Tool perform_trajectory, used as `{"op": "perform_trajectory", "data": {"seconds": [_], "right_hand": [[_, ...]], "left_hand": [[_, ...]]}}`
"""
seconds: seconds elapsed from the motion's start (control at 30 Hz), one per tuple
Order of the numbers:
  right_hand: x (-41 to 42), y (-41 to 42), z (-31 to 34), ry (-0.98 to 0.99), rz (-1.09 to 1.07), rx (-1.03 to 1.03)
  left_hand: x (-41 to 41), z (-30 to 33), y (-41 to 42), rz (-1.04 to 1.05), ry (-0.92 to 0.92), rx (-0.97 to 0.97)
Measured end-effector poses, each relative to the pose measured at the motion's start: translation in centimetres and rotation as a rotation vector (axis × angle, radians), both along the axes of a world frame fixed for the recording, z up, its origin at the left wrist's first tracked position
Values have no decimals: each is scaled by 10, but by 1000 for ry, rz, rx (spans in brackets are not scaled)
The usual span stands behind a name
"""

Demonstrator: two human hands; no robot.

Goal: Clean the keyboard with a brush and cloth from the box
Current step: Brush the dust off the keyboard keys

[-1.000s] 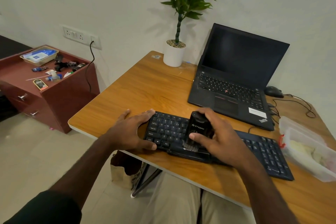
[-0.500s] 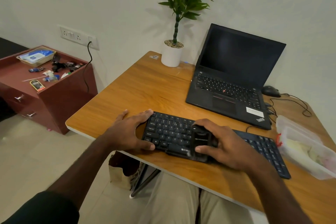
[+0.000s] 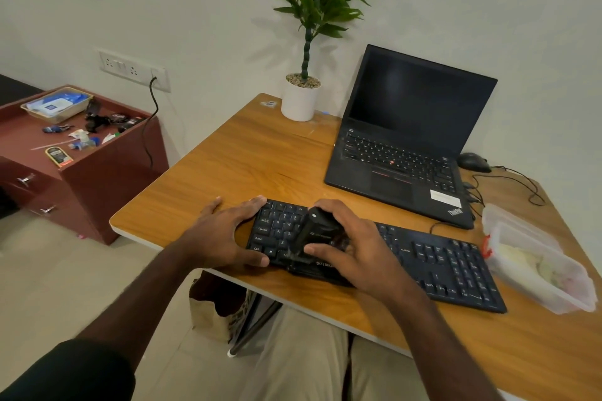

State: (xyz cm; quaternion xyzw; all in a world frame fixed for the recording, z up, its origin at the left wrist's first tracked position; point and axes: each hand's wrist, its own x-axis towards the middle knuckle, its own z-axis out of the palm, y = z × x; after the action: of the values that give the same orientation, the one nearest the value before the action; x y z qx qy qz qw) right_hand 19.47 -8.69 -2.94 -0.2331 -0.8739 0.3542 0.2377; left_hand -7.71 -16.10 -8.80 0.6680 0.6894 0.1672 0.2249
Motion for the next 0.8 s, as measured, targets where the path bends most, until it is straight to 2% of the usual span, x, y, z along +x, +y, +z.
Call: {"op": "perform_trajectory", "data": {"seconds": [0.23, 0.37, 0.57, 0.7, 0.8], "right_hand": [[69, 33, 27, -291, 28, -10], [69, 30, 24, -176, -6, -3], [11, 6, -10, -16, -30, 30], [-2, 4, -4, 123, -14, -109], [13, 5, -5, 14, 22, -63]], "left_hand": [[0, 2, -1, -7, 9, -4], [1, 4, 0, -13, 9, 5], [1, 3, -1, -11, -4, 3], [-1, 1, 0, -18, 4, 1], [-1, 0, 0, -13, 8, 1]]}}
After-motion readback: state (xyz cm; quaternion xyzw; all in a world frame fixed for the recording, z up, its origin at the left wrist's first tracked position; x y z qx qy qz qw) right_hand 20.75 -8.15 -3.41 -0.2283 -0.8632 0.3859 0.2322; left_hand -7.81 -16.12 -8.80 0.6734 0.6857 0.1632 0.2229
